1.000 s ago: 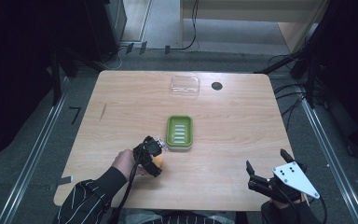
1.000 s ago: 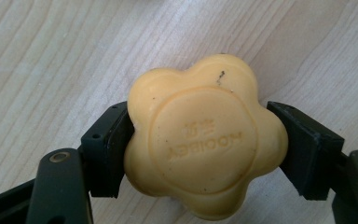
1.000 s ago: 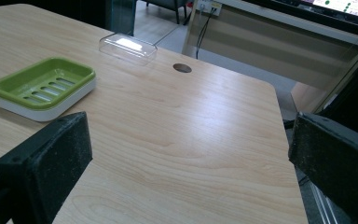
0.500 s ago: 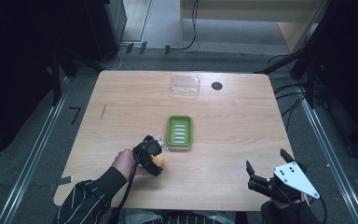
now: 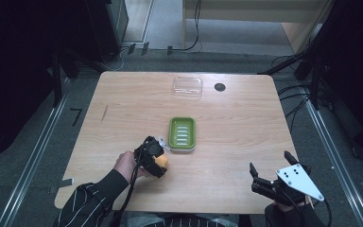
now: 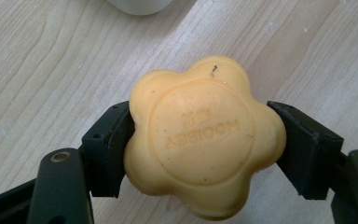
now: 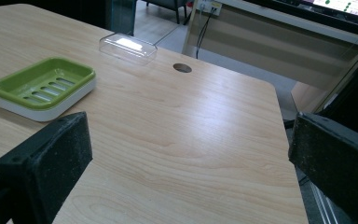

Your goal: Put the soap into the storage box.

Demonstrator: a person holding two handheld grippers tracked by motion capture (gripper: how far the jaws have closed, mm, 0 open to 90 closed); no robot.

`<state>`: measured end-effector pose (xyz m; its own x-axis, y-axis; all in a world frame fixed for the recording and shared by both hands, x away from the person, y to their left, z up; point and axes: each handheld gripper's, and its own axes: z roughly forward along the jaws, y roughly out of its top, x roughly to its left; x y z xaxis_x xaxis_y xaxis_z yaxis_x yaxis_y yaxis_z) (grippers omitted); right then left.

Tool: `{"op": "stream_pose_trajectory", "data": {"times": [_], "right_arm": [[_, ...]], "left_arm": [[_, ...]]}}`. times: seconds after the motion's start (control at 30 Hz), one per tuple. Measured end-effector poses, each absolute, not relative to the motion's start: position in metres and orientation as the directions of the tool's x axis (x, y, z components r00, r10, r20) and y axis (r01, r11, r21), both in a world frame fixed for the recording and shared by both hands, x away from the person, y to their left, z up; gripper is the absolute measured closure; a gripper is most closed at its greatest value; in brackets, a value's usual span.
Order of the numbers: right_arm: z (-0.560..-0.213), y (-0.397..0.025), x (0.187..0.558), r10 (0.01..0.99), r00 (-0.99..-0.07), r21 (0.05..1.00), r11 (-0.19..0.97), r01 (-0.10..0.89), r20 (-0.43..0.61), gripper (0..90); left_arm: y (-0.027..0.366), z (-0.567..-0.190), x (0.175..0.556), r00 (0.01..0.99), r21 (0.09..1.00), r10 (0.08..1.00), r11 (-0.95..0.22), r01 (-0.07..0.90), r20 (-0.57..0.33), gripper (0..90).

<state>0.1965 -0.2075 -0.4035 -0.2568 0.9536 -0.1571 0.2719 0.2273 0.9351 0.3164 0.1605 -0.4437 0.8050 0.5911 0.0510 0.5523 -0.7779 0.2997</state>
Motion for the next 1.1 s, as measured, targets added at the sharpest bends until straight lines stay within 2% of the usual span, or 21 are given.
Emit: {"op": "stream_pose_trajectory", "data": {"times": [1.1], "right_arm": [[-0.405, -0.210, 0.198, 0.955, -0.252, 0.933, 0.224, 0.281, -0.153, 0.0]], "left_arm": [[0.161, -0.420, 0.327, 0.785, 0.386, 0.615, -0.744, 0.546, 0.075, 27.1]]}}
